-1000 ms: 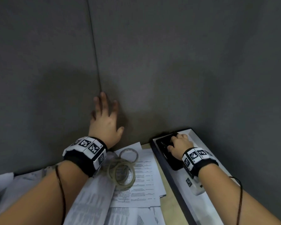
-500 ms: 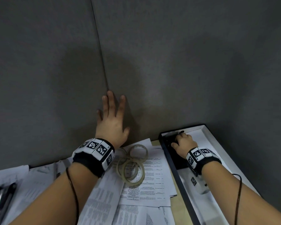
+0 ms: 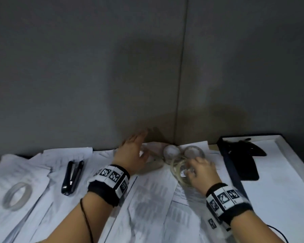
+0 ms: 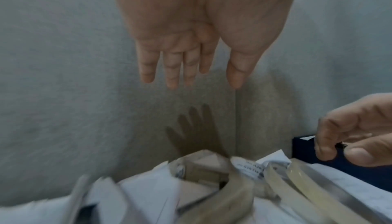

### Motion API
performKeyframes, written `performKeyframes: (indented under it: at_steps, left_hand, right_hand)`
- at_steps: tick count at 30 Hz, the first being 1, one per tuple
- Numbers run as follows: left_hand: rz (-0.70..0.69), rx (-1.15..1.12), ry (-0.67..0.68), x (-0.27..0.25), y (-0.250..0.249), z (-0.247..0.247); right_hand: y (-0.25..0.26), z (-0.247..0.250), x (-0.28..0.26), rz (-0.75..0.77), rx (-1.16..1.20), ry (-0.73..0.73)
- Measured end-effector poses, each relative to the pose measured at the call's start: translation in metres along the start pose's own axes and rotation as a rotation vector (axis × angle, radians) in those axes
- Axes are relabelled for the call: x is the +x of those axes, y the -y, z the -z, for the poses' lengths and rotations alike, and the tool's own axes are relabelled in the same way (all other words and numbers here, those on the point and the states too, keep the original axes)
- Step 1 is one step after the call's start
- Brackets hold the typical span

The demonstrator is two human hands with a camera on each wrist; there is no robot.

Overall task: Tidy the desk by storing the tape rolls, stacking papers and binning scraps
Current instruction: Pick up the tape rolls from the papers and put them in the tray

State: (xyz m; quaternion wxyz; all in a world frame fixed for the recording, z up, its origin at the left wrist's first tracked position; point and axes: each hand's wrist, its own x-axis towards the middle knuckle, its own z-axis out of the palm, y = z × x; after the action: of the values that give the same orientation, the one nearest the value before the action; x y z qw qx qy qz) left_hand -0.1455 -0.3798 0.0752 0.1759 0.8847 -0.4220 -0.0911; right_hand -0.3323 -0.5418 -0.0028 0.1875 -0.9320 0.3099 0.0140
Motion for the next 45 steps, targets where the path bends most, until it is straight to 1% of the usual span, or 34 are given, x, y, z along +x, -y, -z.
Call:
performKeyframes:
  at_steps: [2, 5, 8, 12, 17, 19, 21, 23, 24, 27, 29, 31, 32, 34, 36, 38, 39, 41, 43, 45]
  left_hand:
    - [0.060, -0.011, 0.004, -0.018, 0.021, -0.004]
    - [0.144, -0.066, 0.013, -0.040, 0.055, -0.010]
    - [0.204, -0.081, 0.008, -0.060, 0.090, -0.011]
    - [0.308, -0.054, -0.028, -0.088, 0.139, -0.008]
    - [0.469, 0.013, -0.101, -0.108, 0.189, -0.002]
    - [0.530, -0.010, -0.112, -0.111, 0.208, -0.001]
    - [0.584, -0.070, -0.086, -0.109, 0.222, -0.003]
    - [0.617, -0.123, -0.030, -0.107, 0.231, -0.007]
    - [0.626, -0.134, -0.008, -0.106, 0.234, -0.008]
    - [0.655, -0.153, -0.002, -0.100, 0.239, -0.011]
    - [0.692, -0.165, 0.034, -0.094, 0.242, -0.010]
    - [0.707, -0.255, 0.067, -0.091, 0.240, -0.004]
    - [0.704, -0.362, 0.077, -0.091, 0.239, -0.001]
    - [0.688, -0.655, 0.093, -0.093, 0.231, 0.003]
    - [0.711, -0.919, 0.133, -0.097, 0.216, 0.007]
    - [0.706, -1.055, 0.157, -0.098, 0.197, 0.009]
    - [0.694, -1.082, 0.157, -0.098, 0.186, 0.009]
    - [0.637, -1.051, 0.164, -0.092, 0.160, 0.006]
    - [0.554, -1.017, 0.169, -0.086, 0.145, 0.007]
    - [0.443, -0.957, 0.194, -0.080, 0.125, 0.005]
  right_hand:
    - [0.026, -0.016, -0.007, 0.074, 0.034, 0.031]
    - [0.066, -0.033, -0.015, 0.138, 0.122, 0.117]
    - [0.103, -0.047, -0.016, 0.205, 0.157, 0.176]
    - [0.152, -0.067, -0.012, 0.234, 0.250, 0.239]
    - [0.203, -0.085, -0.013, 0.283, 0.261, 0.269]
    - [0.218, -0.093, -0.016, 0.280, 0.262, 0.282]
    - [0.226, -0.098, -0.020, 0.263, 0.248, 0.291]
    - [0.229, -0.101, -0.024, 0.249, 0.248, 0.285]
    - [0.229, -0.103, -0.026, 0.244, 0.250, 0.276]
    - [0.226, -0.108, -0.032, 0.235, 0.269, 0.245]
    - [0.223, -0.111, -0.036, 0.232, 0.282, 0.224]
    - [0.221, -0.111, -0.040, 0.229, 0.290, 0.185]
    - [0.221, -0.110, -0.041, 0.229, 0.293, 0.170]
    - [0.223, -0.107, -0.043, 0.214, 0.309, 0.154]
    - [0.224, -0.100, -0.042, 0.159, 0.367, 0.145]
    - [0.224, -0.089, -0.039, 0.073, 0.487, 0.109]
    - [0.222, -0.083, -0.038, 0.037, 0.557, 0.069]
    - [0.212, -0.067, -0.038, 0.000, 0.649, -0.040]
    - [0.205, -0.052, -0.035, 0.002, 0.648, -0.116]
    - [0.192, -0.033, -0.035, -0.034, 0.692, -0.159]
